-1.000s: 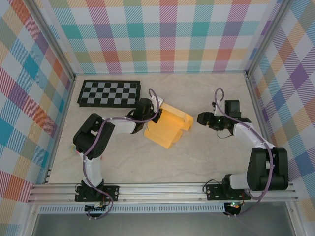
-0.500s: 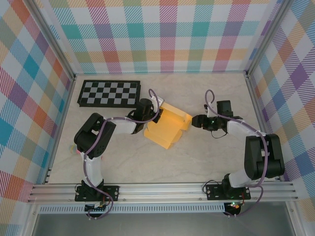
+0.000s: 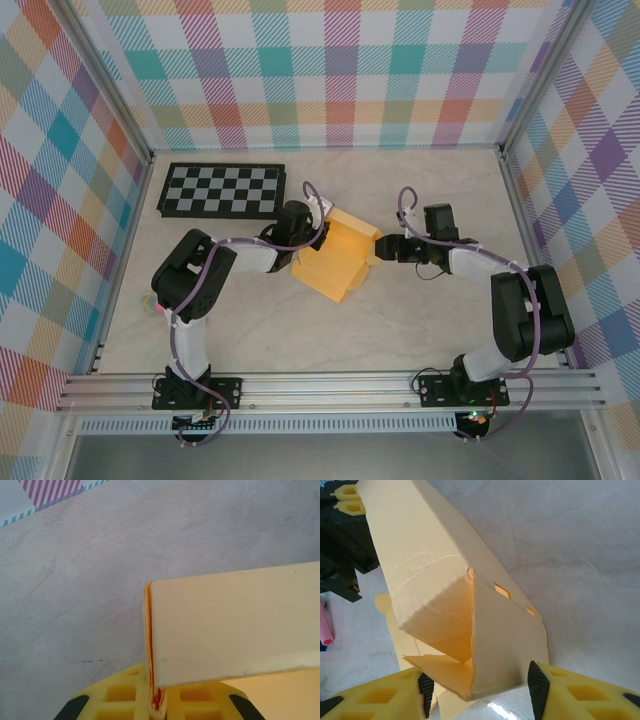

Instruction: Fold the paper box

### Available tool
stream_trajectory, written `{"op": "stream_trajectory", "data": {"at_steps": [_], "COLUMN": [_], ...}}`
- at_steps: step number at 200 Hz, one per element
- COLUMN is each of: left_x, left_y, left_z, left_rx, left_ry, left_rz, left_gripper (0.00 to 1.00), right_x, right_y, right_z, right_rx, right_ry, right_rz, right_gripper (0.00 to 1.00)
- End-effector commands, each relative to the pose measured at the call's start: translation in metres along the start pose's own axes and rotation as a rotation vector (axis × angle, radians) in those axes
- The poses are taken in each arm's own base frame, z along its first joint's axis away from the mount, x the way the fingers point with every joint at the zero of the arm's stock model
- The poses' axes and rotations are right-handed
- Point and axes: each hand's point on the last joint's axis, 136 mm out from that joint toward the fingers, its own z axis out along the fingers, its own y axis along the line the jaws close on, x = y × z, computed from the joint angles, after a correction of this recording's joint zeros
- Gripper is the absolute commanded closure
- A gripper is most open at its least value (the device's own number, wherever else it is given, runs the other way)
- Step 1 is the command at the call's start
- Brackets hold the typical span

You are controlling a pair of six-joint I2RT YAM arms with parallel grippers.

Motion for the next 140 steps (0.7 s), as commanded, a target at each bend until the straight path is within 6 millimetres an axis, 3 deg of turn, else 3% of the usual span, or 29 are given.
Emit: {"op": "stream_trajectory", "data": {"at_steps": [1, 43, 84, 140], "left_x": [0.003, 0.002, 0.007, 0.008], "left_y": [-0.001, 0.0, 0.002, 0.006], "left_z": [-0.003, -0.008, -0.008, -0.013], "left_rx": [-0.011, -0.05, -0.086, -0.108], "left_ry": [0.013, 0.02, 0.035, 0.034], "left_rz": [-0.004, -0.04, -0.052, -0.063], "left_gripper": [0.93, 0.94, 0.94, 0.95], "right_x": [-0.007, -0.004, 0.006, 0.003], "right_y": [0.006, 0.01, 0.028, 0.03], "right_z": [0.006, 0.013, 0.014, 0.01], "right_rx": [-0.023, 0.01, -0.022, 0.051], "right_ry": [-0.053, -0.098, -0.13, -0.214], "right_rz": [-0.054, -0.144, -0.308, -0.431], "right_gripper": [0.47, 0.49, 0.48, 0.46]}}
